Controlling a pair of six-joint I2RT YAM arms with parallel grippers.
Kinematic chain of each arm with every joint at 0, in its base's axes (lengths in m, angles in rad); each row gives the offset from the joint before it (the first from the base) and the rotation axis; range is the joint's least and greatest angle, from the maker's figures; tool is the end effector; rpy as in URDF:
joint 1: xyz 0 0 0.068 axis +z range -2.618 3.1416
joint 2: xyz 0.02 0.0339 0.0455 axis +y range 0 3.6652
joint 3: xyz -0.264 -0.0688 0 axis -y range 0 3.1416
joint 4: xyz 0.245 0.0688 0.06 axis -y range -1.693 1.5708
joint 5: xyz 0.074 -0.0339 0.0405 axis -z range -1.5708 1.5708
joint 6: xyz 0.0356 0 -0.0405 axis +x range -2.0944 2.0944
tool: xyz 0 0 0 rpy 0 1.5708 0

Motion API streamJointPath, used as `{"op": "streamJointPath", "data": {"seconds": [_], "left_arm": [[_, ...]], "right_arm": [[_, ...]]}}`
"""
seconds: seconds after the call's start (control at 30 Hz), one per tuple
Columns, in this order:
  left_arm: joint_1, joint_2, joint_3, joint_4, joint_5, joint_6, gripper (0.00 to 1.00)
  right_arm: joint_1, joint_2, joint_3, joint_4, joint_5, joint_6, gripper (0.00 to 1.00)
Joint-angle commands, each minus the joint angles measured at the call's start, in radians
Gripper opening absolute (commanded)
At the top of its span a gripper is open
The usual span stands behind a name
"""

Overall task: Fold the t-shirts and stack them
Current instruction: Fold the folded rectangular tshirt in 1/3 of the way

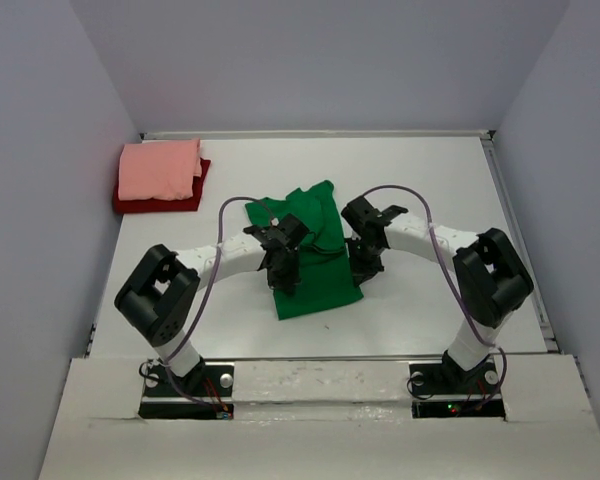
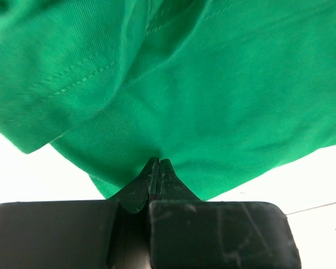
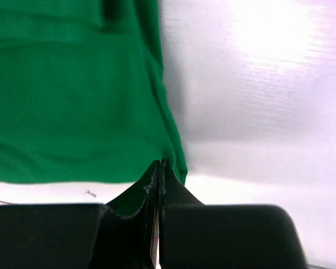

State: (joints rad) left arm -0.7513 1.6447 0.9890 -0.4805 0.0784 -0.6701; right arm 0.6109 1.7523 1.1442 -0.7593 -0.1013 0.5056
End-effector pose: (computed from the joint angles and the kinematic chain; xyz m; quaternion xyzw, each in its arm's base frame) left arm 0.2293 -0.2180 0.1756 0.0480 0.9746 -0.1695 0.1383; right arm 0.2642 0.1894 0.1753 -0.0574 0.9919 0.0964 0.0593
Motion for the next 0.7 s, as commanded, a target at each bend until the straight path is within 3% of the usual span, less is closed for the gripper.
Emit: {"op": "streamJointPath", "data": {"seconds": [0.0,0.13,0.27,0.67], "left_arm": [[-0.003,-0.080,0.085,-0.063,-0.049,0.017,0.00],[-0.005,-0.098,0.126,-0.093,-0.054,0.018,0.00],[-0.005,-0.092,0.129,-0.090,-0.052,0.020,0.00],[-0.003,0.006,0.132,-0.030,-0.057,0.058,0.00]], "right_arm": [[0.049,-0.080,0.133,-0.104,0.078,-0.007,0.00],[0.091,-0.077,0.279,-0.161,0.060,-0.007,0.00],[0.101,-0.040,0.324,-0.152,0.022,-0.019,0.00],[0.101,0.101,0.269,-0.016,-0.029,-0.032,0.00]]}}
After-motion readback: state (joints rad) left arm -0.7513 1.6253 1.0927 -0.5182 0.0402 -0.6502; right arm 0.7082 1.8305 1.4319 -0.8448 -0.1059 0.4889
